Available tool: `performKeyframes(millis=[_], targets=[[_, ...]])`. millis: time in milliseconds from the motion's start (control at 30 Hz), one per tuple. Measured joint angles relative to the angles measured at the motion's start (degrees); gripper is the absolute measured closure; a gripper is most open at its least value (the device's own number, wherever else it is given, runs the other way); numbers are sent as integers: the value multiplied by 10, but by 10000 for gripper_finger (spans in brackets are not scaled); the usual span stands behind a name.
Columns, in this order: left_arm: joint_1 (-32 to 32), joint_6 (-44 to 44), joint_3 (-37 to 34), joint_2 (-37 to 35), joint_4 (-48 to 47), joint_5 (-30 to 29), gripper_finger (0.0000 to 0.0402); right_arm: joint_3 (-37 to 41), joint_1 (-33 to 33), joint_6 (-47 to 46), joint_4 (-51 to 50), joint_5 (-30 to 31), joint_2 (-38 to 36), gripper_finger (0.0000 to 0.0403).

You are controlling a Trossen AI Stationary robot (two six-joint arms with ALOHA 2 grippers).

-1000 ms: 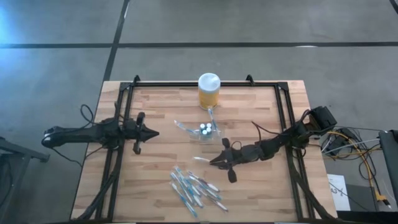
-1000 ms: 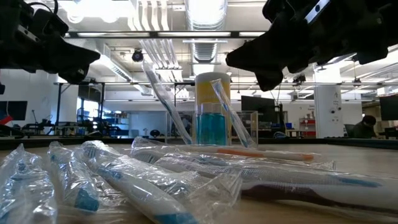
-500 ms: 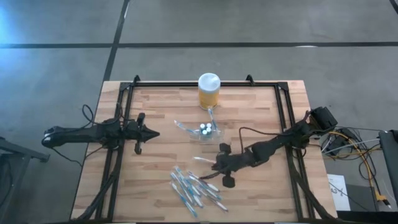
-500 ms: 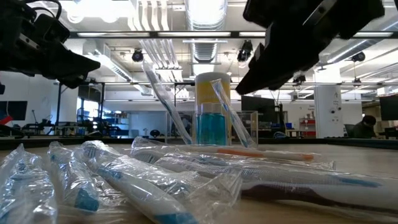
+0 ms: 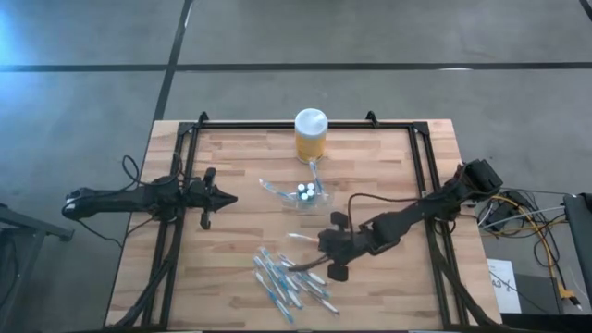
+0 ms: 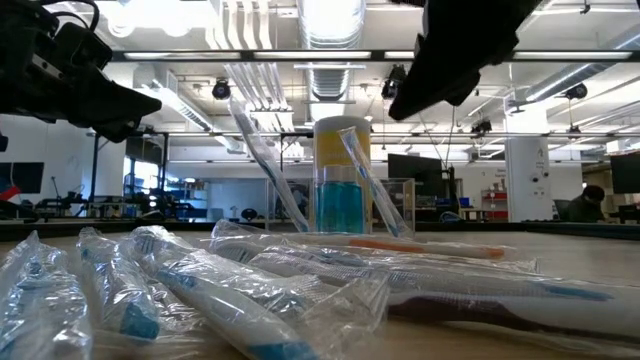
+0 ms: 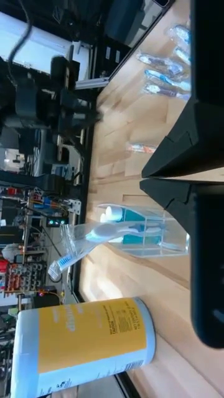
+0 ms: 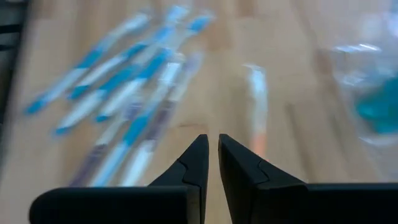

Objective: Pick & Place toothbrushing station
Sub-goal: Put the orange toothbrush into the transparent organizer

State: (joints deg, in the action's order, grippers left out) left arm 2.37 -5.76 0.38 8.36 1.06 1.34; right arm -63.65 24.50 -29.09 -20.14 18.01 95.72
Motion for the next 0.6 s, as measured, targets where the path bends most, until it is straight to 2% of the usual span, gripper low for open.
performKeyframes(millis=[167,300,600], targets=[[0,0,0,0,0,1,387,4,-10,-12,-28,-2,0,350],[0,0,0,0,0,2,391,15,-21,-26,-28,-19,0,309],[0,1,0,0,6,3,390,18,-33,-49,-11,-16,18,217]])
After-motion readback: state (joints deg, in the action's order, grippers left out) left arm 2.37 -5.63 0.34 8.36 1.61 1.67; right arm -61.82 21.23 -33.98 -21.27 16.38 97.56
